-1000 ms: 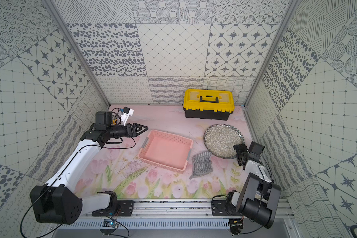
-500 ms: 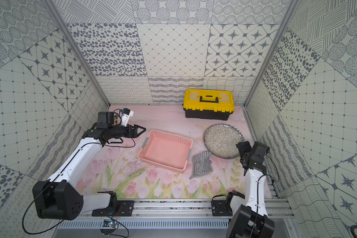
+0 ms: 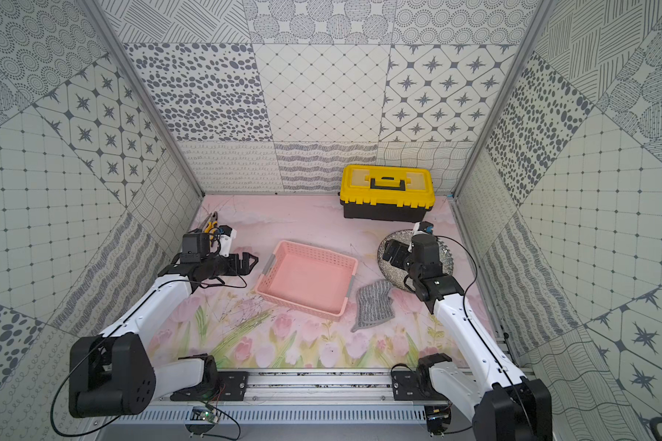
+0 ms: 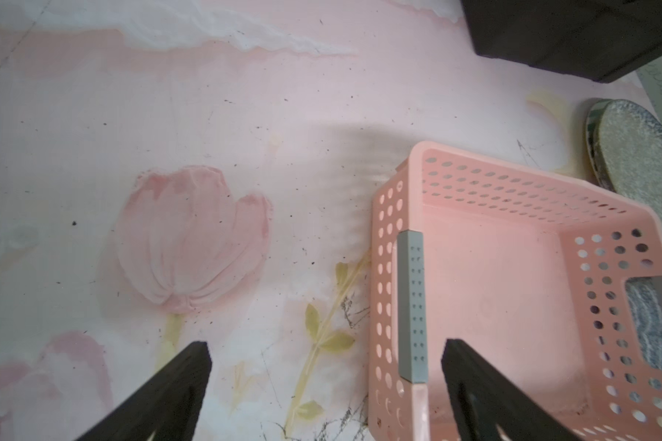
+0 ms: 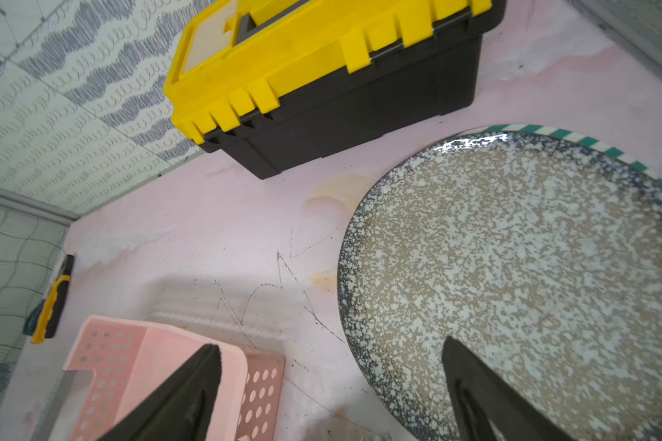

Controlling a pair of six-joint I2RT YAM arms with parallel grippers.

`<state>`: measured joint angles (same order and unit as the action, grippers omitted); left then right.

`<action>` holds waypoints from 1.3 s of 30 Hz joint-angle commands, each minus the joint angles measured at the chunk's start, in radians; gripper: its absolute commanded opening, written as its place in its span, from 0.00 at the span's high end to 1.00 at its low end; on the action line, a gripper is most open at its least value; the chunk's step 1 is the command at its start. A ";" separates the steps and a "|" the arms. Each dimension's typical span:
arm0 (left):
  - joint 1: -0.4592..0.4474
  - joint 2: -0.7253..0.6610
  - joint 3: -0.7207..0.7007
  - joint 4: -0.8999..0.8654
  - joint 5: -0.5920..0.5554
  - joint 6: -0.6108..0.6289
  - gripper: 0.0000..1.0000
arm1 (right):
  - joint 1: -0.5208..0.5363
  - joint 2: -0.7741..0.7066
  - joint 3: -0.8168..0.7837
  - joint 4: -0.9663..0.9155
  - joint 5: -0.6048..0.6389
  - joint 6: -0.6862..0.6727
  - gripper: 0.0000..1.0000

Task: Wipe the wet plate dry
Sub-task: Reset both arms

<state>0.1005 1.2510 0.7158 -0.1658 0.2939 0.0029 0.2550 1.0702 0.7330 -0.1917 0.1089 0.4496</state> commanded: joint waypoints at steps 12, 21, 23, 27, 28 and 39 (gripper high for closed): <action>-0.011 0.194 -0.382 1.065 -0.036 -0.110 0.00 | 0.027 0.094 -0.151 0.513 0.163 -0.250 0.03; -0.076 0.321 -0.336 1.073 -0.176 -0.075 0.00 | 0.020 0.071 -0.242 0.572 0.215 -0.343 0.03; -0.088 0.314 -0.316 1.023 -0.197 -0.072 0.00 | -0.007 0.086 -0.254 0.587 0.203 -0.351 0.03; -0.096 0.321 -0.312 1.020 -0.215 -0.066 0.00 | -0.110 0.131 -0.261 0.625 0.090 -0.322 0.03; -0.096 0.318 -0.310 1.015 -0.217 -0.067 0.00 | -0.130 0.143 -0.273 0.658 0.070 -0.322 0.03; -0.111 0.321 -0.303 1.002 -0.246 -0.058 0.00 | -0.188 0.364 -0.375 1.034 0.006 -0.426 0.05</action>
<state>-0.0063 1.5661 0.4046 0.7967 0.0792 -0.0742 0.0715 1.3773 0.3916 0.6277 0.1421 0.0624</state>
